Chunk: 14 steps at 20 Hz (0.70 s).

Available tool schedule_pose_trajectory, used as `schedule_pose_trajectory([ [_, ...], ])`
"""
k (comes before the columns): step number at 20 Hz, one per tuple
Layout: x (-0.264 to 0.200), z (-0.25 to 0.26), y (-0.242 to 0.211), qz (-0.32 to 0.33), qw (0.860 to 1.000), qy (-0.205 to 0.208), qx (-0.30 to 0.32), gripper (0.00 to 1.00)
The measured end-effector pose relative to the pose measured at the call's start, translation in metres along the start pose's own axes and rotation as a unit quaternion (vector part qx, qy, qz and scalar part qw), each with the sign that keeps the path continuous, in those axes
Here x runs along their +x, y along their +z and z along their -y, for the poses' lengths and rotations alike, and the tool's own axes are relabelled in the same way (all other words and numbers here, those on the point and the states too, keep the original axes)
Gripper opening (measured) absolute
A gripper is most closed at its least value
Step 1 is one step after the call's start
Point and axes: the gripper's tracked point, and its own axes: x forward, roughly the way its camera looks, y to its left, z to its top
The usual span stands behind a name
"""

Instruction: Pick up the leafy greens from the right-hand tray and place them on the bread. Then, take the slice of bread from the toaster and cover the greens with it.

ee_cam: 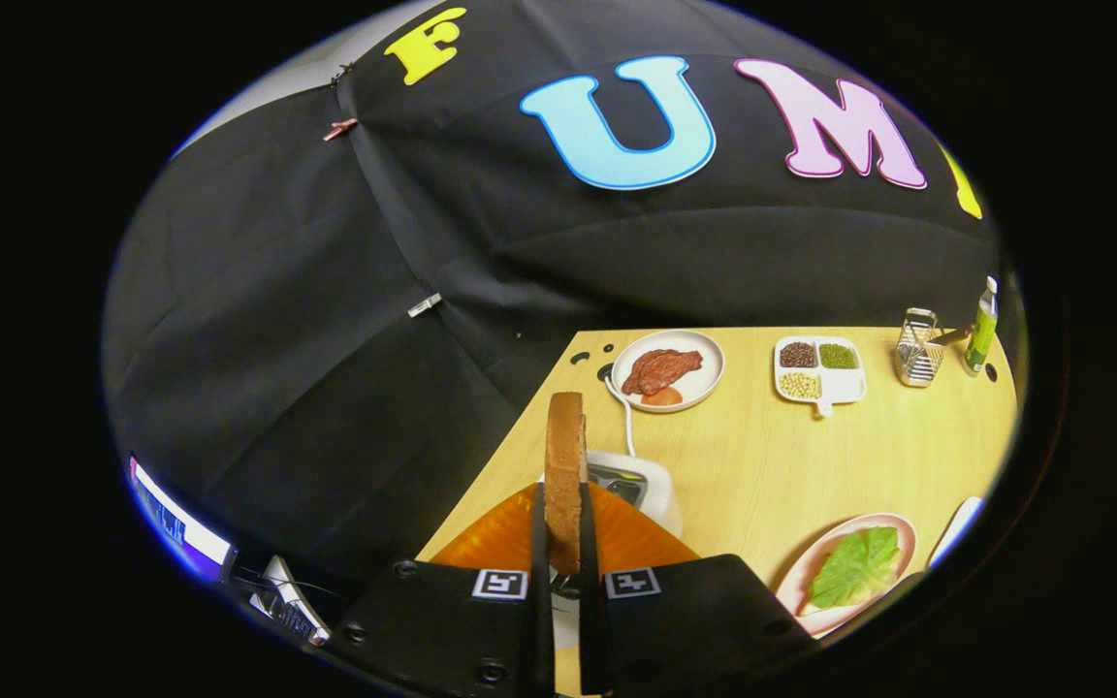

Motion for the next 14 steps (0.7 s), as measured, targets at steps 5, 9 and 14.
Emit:
schedule_pose_trajectory([
  [5, -0.030, 0.044, 0.007, 0.009, 1.000, -0.006, 0.006, 0.14],
  [9, -0.052, 0.096, -0.007, 0.005, 0.999, -0.035, 0.022, 0.14],
  [14, -0.072, 0.162, -0.036, -0.003, 0.996, -0.073, 0.046, 0.14],
])
